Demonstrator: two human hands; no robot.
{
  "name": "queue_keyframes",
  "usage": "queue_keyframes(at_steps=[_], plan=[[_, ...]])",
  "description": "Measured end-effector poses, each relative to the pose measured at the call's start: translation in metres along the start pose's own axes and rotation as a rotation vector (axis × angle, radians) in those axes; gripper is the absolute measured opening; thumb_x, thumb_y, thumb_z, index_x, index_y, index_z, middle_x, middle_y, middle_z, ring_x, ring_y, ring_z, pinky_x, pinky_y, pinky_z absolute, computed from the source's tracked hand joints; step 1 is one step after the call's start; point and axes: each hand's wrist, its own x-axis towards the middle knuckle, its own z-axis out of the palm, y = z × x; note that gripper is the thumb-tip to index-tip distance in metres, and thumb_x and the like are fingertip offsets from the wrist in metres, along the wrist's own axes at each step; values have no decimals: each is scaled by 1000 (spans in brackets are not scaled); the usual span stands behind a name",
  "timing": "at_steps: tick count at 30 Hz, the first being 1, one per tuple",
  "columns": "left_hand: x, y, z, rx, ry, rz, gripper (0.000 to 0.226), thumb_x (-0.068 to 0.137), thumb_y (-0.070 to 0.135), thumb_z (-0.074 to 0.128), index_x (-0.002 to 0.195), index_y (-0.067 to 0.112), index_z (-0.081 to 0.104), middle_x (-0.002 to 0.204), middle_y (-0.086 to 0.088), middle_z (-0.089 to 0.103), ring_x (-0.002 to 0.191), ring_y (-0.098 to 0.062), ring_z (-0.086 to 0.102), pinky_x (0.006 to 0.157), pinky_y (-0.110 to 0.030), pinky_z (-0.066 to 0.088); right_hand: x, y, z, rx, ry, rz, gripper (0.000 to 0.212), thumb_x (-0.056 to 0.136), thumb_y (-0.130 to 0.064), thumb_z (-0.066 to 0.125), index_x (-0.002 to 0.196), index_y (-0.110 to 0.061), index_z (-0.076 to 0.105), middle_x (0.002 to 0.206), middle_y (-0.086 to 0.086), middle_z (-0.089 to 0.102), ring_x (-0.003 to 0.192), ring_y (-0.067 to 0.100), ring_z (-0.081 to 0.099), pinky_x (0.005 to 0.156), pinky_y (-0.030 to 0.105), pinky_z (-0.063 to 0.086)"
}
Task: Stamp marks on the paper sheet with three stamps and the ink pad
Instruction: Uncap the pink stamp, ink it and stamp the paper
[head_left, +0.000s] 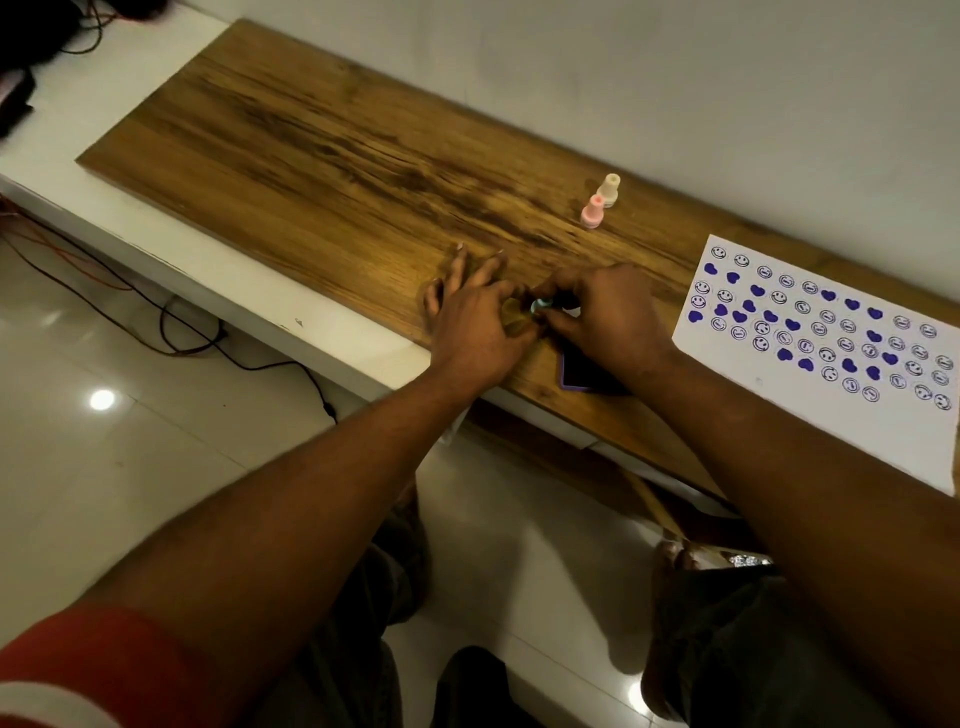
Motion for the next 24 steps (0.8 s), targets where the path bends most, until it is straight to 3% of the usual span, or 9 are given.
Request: queue_keyframes(at_steps=[6, 10, 14, 17, 20, 24], plan=[[1, 2, -2, 12, -9, 3, 42, 85, 56, 71, 122, 36, 72, 167, 11, 36, 162, -24, 0, 123, -60, 6, -1, -7, 1, 25, 36, 60, 28, 93, -26, 78, 121, -24, 76, 114, -4, 78, 102, 12, 72, 89, 24, 52], [1, 3, -3, 15, 0, 18, 40, 84, 55, 71, 120, 38, 71, 167, 11, 36, 162, -25, 0, 123, -60, 6, -3, -10, 1, 87, 74, 86, 48, 90, -27, 81, 135, -25, 65, 116, -2, 78, 104, 14, 73, 90, 24, 52], [2, 1, -4, 31, -3, 15, 39, 83, 58, 71, 118, 40, 70, 168, 9, 35, 162, -25, 0, 123, -60, 7, -1, -3, -7, 135, 33, 50, 60, 86, -43, 83, 139, -23, 63, 118, -2, 78, 103, 11, 73, 90, 29, 58], [4, -1, -8, 16, -14, 11, 47, 79, 65, 74, 119, 41, 69, 168, 9, 35, 161, -24, 1, 123, -59, 9, 9, 9, -20, 147, 155, 73, 52, 88, -51, 78, 131, -24, 69, 112, -4, 78, 94, 7, 72, 84, 28, 60], [7, -5, -15, -42, -10, 18, 55, 73, 67, 78, 122, 44, 66, 167, 9, 36, 161, -23, 3, 124, -59, 9, 24, 28, -32, 33, 272, 146, 38, 95, -34, 74, 132, -25, 69, 118, 0, 75, 97, 15, 70, 88, 34, 57], [11, -4, -27, -108, -8, -4, 69, 63, 67, 65, 127, 41, 66, 165, 8, 40, 161, -21, 9, 123, -57, 8, 42, 39, -31, -116, 206, 162, 48, 99, -20, 67, 146, -23, 59, 146, 7, 60, 121, 30, 63, 101, 40, 52]])
